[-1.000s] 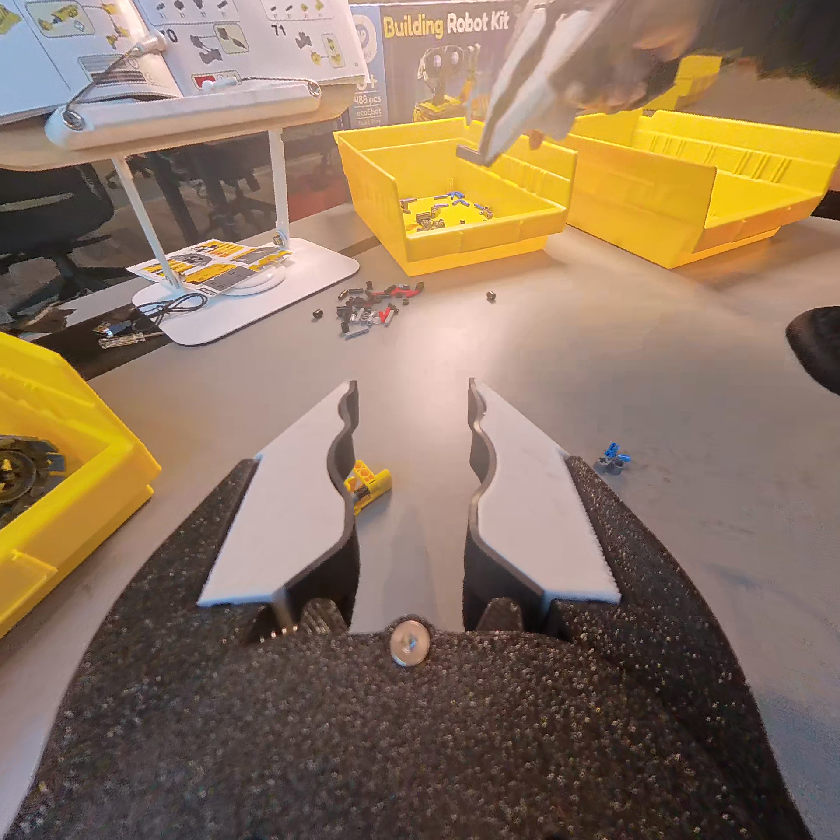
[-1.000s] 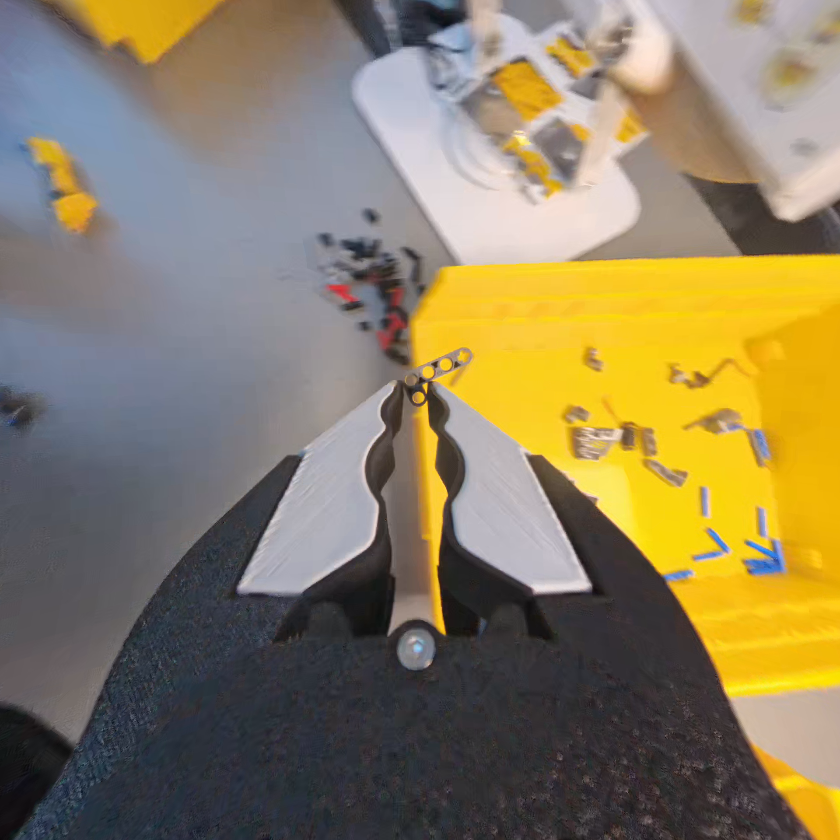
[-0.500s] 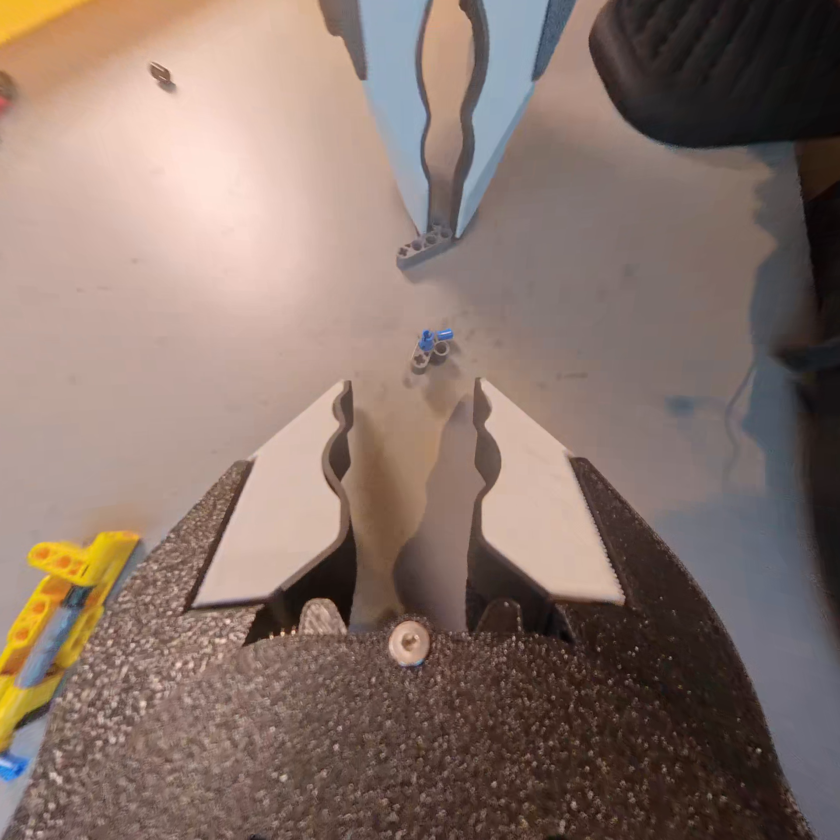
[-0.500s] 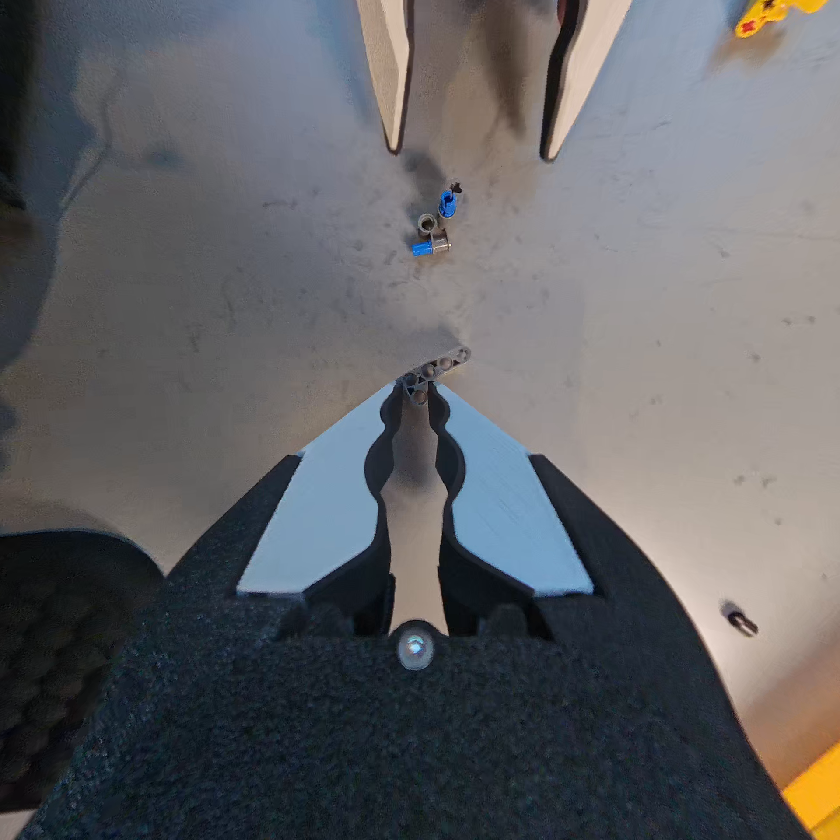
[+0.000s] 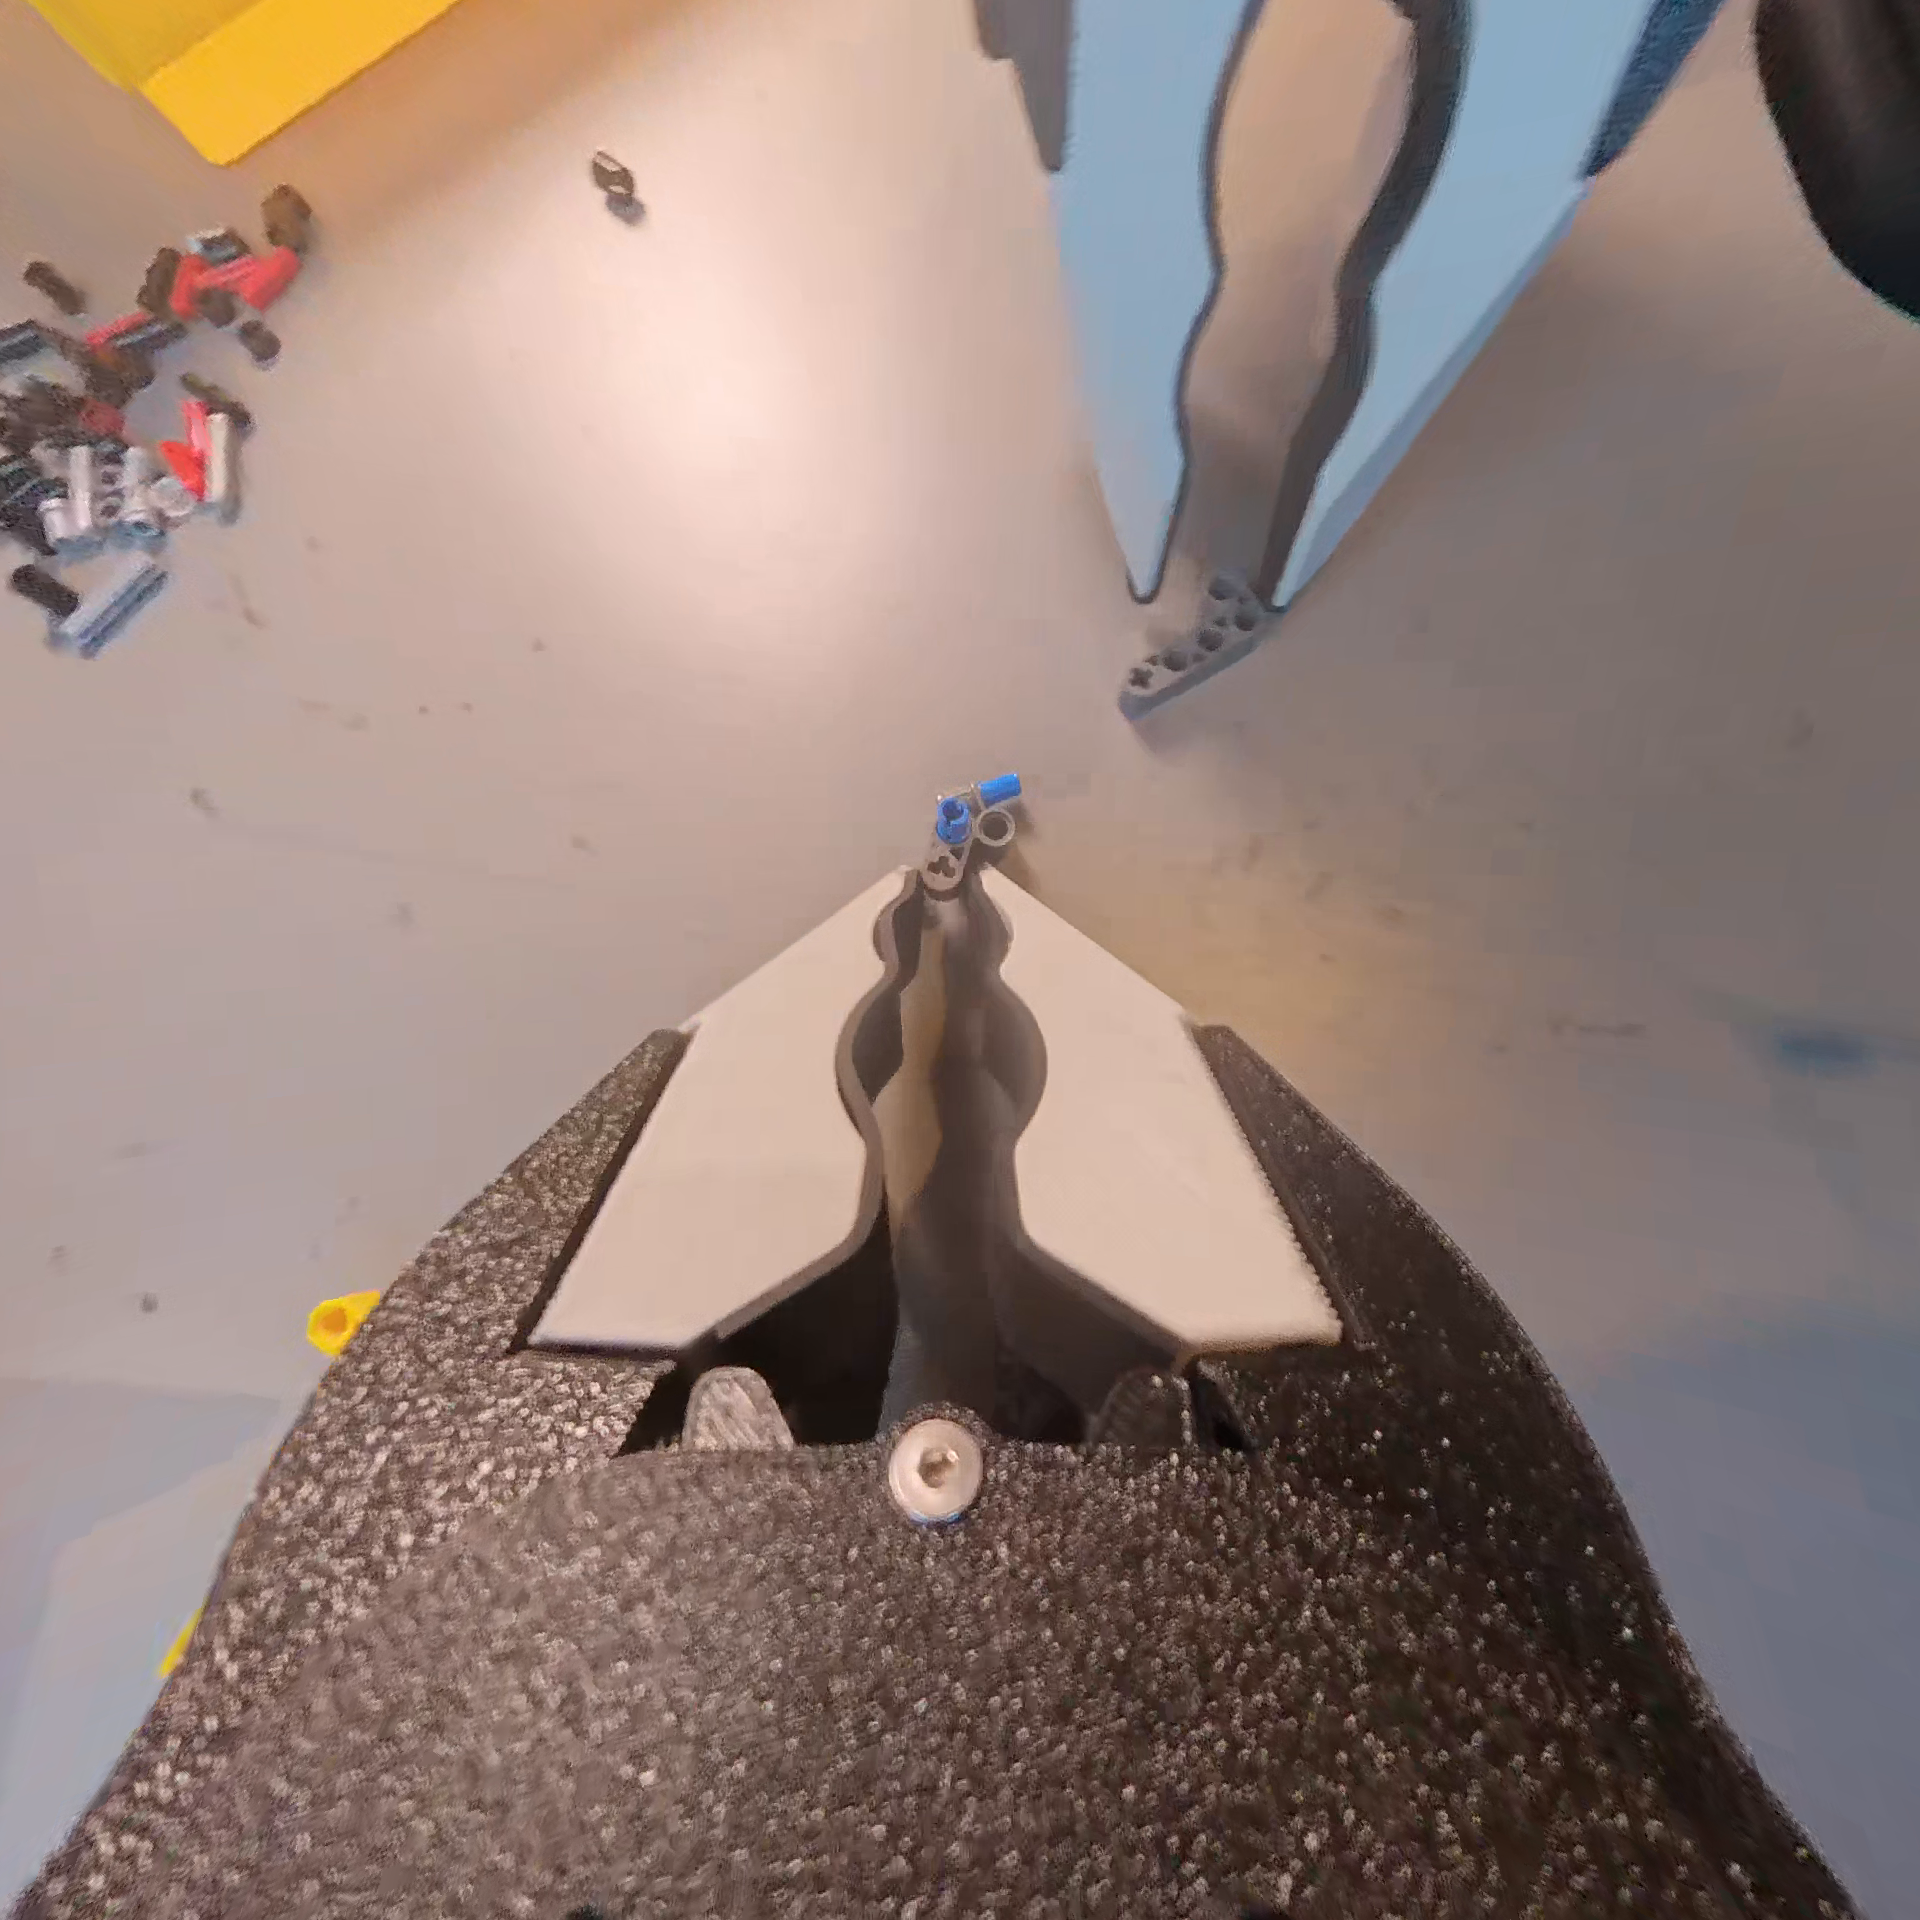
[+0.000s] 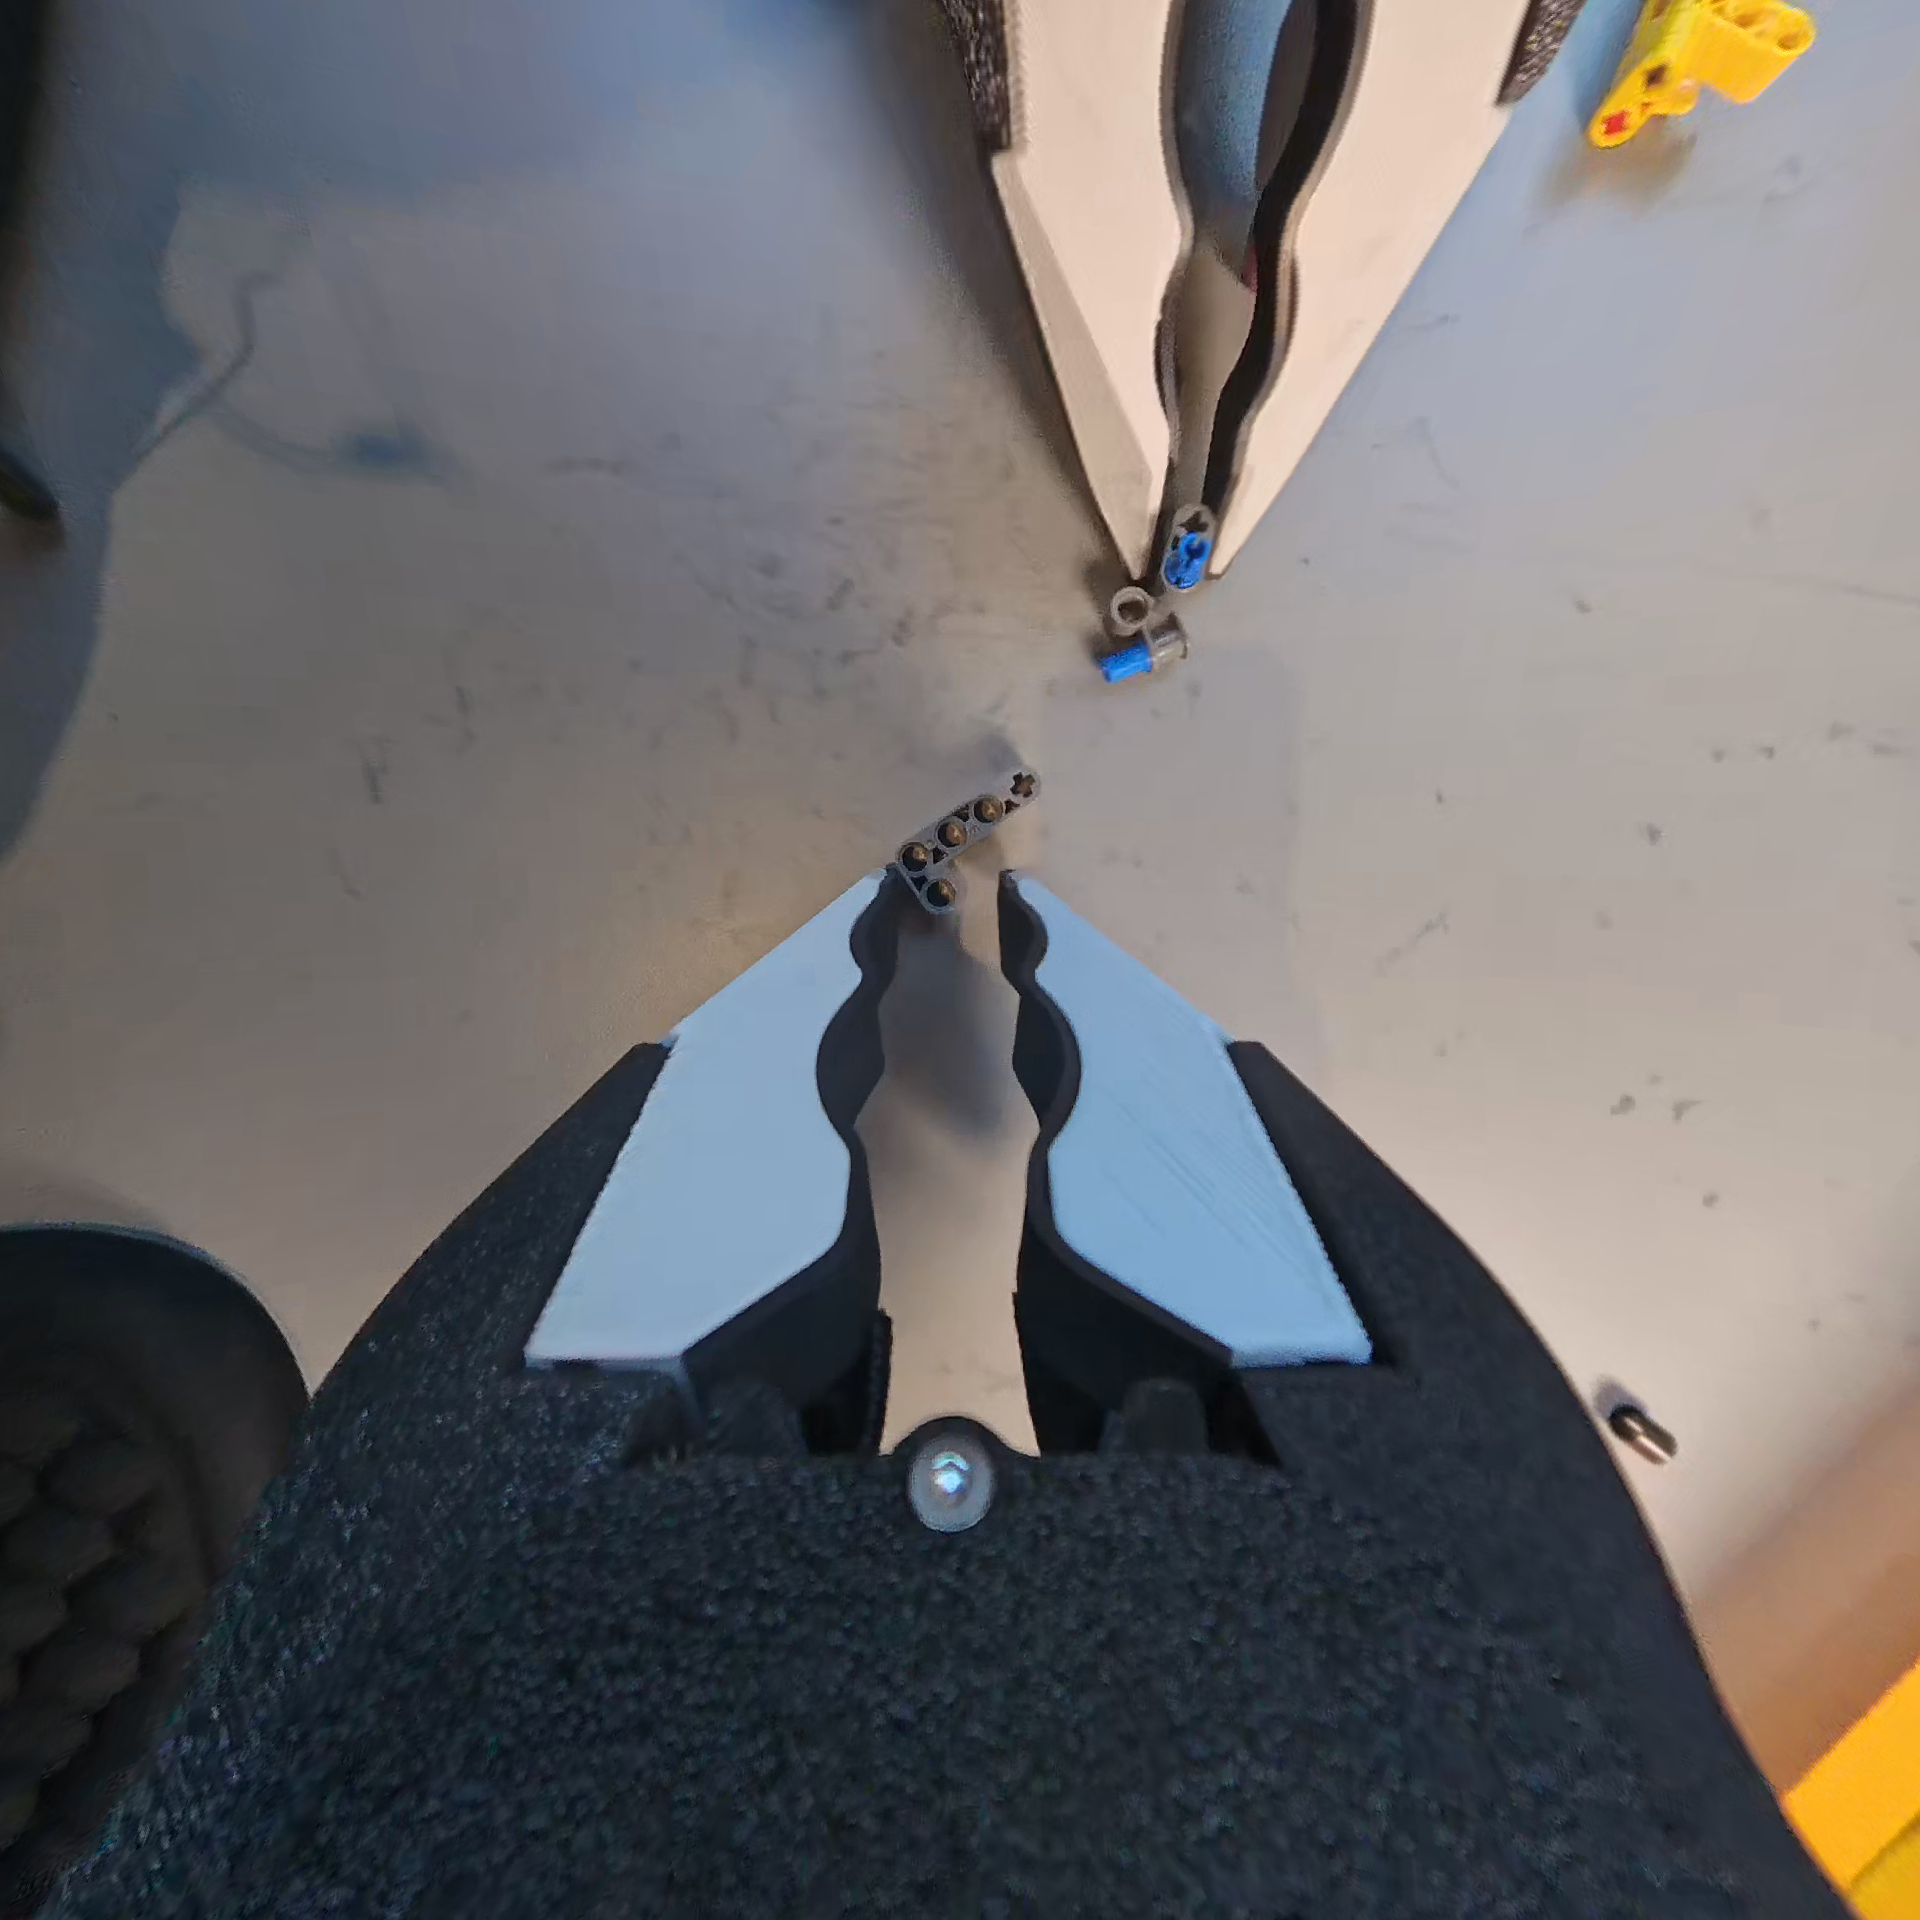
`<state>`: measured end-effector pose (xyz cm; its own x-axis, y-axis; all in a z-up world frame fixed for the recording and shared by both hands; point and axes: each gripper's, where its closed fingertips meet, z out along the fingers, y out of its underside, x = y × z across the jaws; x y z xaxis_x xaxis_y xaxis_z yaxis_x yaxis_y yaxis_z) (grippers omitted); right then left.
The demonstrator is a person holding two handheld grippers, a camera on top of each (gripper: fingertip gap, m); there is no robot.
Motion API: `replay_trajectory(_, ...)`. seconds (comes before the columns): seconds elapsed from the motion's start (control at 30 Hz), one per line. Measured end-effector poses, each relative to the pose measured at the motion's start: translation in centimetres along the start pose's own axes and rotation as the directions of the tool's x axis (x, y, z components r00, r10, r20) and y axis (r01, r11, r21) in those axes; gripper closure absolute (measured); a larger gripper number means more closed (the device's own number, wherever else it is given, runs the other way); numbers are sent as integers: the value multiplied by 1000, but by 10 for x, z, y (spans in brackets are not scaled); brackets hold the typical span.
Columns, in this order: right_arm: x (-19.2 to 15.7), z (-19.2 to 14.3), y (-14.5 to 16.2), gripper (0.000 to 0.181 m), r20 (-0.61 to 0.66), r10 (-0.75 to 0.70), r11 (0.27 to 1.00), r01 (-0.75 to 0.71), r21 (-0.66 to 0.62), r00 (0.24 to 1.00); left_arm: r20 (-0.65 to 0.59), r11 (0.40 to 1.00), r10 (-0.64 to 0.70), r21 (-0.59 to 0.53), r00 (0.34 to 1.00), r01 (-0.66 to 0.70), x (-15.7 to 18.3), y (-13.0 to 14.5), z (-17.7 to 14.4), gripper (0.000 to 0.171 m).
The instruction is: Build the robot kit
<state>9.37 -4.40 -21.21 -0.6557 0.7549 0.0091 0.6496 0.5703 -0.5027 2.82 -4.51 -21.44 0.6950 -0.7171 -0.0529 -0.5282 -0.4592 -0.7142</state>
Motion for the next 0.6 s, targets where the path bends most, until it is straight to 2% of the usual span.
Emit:
replay_trajectory(0.2, 4, -16, -1, 150, -80, 126, 989, -118, 92, 989, 70, 996, -94, 14, 993, 93, -25, -2, 3, 164)
replay_trajectory(0.3, 0, -20, 2, 143, -118, 210, 973, -195, 125, 970, 64, 995, -101, 27, 993, 99, -26, -2, 1, 148)
replay_trajectory(0.4, -7, -16, 4, 135, -155, 289, 953, -268, 143, 945, 47, 993, -115, 37, 992, 113, -23, 0, -8, 141)
replay_trajectory(0.5, -10, -11, 2, 132, -180, 355, 930, -327, 169, 917, 43, 991, -122, 62, 992, 119, -23, 1, -19, 142)
replay_trajectory(0.6, -6, -8, -4, 135, -189, 383, 918, -350, 186, 904, 25, 988, -141, 71, 990, 139, -23, -1, -17, 145)
